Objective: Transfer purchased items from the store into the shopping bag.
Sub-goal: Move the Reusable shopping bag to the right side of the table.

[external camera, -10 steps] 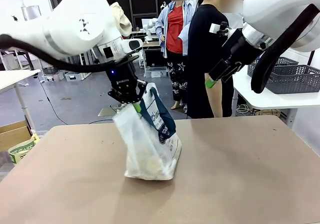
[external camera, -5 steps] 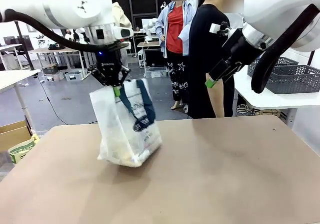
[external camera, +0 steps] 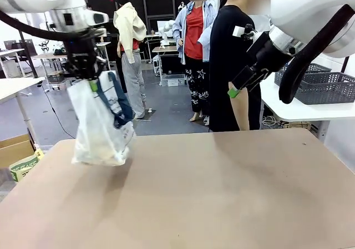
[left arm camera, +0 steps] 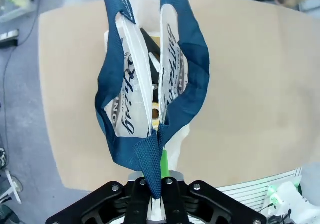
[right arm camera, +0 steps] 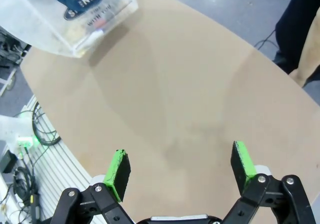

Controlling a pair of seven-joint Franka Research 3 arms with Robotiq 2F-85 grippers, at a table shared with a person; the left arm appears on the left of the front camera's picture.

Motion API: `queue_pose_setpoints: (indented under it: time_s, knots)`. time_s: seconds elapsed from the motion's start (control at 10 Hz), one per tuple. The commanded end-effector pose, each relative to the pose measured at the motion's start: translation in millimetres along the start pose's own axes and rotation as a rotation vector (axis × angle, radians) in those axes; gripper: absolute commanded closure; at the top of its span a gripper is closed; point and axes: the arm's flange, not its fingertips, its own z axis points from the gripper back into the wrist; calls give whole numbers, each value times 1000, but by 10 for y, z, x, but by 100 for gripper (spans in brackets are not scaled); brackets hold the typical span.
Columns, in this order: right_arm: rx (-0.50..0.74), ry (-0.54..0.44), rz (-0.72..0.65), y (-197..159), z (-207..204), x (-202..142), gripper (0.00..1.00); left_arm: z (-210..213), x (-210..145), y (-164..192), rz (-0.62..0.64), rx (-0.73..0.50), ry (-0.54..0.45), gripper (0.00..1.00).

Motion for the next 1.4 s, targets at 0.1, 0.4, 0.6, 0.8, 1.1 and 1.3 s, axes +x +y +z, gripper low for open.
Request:
queue_pose_setpoints:
  time_s: [0.1, 0.4, 0.6, 0.8, 1.1, 1.3]
  knots:
    - [-7, 17, -11, 22, 1, -9, 0, -65, -425, 667, 81, 49, -116, 100]
    - [-7, 17, -11, 22, 1, -9, 0, -237, -786, 1294, 157, 35, -167, 100]
    - [-7, 17, -11, 22, 1, -9, 0, -446, -919, 1559, 188, 32, -175, 100]
    - [-7, 17, -11, 22, 1, -9, 0, -693, -1042, 1671, 178, 31, -161, 100]
    - [-7, 17, -11, 22, 1, -9, 0, -933, -1138, 1740, 172, 10, -137, 100]
    - [-7, 17, -11, 22, 1, -9, 0, -895, -1092, 1691, 184, 34, -118, 100]
